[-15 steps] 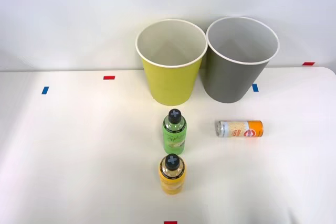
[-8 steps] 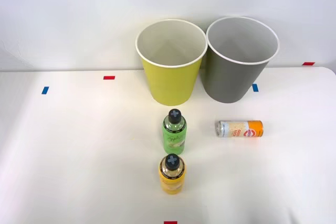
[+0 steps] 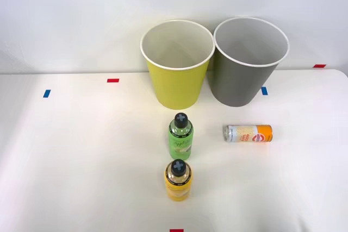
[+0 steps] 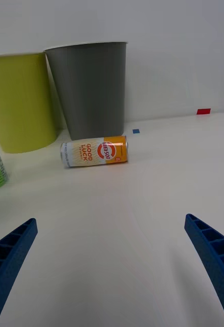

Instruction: Put cans in the gray bin, plastic bottles in the light green bin

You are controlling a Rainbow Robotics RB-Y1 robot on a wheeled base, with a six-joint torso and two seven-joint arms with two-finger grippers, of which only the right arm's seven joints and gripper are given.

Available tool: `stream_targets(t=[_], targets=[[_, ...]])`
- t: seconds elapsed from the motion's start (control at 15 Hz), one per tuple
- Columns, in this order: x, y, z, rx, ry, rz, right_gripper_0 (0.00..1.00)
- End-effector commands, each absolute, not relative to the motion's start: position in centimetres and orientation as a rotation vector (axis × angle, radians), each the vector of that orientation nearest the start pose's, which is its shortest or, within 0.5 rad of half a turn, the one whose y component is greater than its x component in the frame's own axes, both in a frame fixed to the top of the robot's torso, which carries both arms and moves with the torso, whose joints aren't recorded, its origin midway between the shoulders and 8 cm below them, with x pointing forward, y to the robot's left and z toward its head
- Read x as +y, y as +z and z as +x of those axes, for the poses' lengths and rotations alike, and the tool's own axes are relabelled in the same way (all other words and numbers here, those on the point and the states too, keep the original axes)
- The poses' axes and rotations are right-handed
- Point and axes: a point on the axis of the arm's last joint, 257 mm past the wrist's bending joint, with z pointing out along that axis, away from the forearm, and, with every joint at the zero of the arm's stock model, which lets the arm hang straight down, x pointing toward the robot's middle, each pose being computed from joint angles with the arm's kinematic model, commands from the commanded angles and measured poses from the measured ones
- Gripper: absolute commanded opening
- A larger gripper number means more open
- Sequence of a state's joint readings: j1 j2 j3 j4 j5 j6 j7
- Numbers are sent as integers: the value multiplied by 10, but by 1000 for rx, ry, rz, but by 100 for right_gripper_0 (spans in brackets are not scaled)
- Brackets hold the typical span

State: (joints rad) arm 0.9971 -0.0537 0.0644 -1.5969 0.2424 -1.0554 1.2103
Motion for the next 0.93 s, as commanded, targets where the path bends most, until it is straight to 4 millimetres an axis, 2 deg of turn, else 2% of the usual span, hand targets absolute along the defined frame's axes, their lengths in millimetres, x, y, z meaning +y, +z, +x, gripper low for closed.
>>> stream_targets(t=[0.07,0.93], targets=[[-252,-300,175,1469,81,53,100],[-252,-300,175,1469,81,53,100]])
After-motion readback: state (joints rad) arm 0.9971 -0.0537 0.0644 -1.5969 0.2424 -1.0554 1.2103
